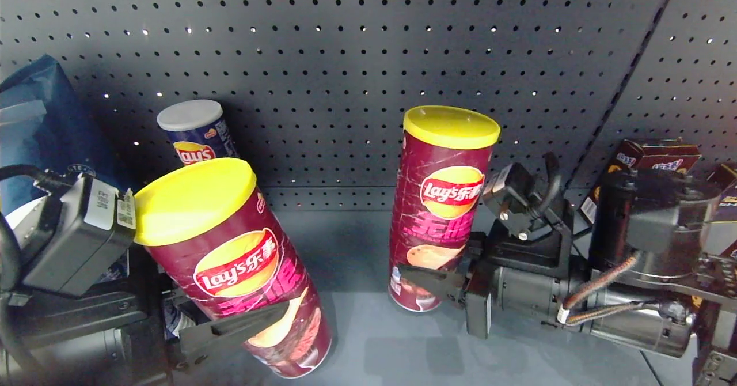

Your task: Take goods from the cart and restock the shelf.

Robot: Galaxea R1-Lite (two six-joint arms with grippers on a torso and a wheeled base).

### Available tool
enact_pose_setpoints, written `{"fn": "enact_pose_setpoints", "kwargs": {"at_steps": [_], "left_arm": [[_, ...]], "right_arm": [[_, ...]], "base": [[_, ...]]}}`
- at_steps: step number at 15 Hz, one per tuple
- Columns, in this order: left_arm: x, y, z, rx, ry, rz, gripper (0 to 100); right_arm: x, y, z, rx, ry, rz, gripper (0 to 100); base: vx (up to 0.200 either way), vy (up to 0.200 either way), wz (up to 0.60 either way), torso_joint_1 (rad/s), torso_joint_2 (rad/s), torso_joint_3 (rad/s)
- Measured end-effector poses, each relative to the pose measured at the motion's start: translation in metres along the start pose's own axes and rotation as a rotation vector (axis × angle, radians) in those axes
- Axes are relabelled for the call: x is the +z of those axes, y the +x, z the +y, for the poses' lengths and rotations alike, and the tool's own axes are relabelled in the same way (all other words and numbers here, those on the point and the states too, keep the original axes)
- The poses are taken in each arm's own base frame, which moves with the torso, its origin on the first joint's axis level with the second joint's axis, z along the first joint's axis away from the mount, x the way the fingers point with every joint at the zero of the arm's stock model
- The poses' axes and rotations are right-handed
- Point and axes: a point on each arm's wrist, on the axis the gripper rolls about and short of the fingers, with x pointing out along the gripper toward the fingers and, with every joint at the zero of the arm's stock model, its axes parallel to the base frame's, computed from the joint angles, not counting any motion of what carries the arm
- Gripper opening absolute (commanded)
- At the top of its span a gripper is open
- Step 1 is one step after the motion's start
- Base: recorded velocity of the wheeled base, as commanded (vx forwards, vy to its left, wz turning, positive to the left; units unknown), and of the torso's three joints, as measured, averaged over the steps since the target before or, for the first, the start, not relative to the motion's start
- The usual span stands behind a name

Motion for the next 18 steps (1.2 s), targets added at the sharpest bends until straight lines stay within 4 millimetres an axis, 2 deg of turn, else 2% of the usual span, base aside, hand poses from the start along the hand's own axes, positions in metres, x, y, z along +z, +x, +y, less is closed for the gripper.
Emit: {"fn": "enact_pose_setpoints", "kwargs": {"at_steps": [4,9,13,18], "left_arm": [[0.000,0.000,0.000,-0.002,0.001,0.001,0],[-0.001,0.000,0.000,0.011,-0.002,0.008,0],[-0.001,0.000,0.000,0.014,-0.002,0.010,0],[-0.001,0.001,0.001,0.016,-0.002,0.012,0]], "right_arm": [[-0.009,-0.015,0.013,0.030,-0.003,0.007,0],[-0.032,-0.027,0.019,0.038,0.000,0.019,0],[-0.040,-0.029,0.020,0.041,0.006,0.044,0],[-0.043,-0.021,0.020,0.041,0.006,0.046,0]], "base": [[0.000,0.000,0.00,0.000,0.00,0.000],[0.000,0.000,0.00,0.000,0.00,0.000],[0.000,0.000,0.00,0.000,0.00,0.000],[0.000,0.000,0.00,0.000,0.00,0.000]]}}
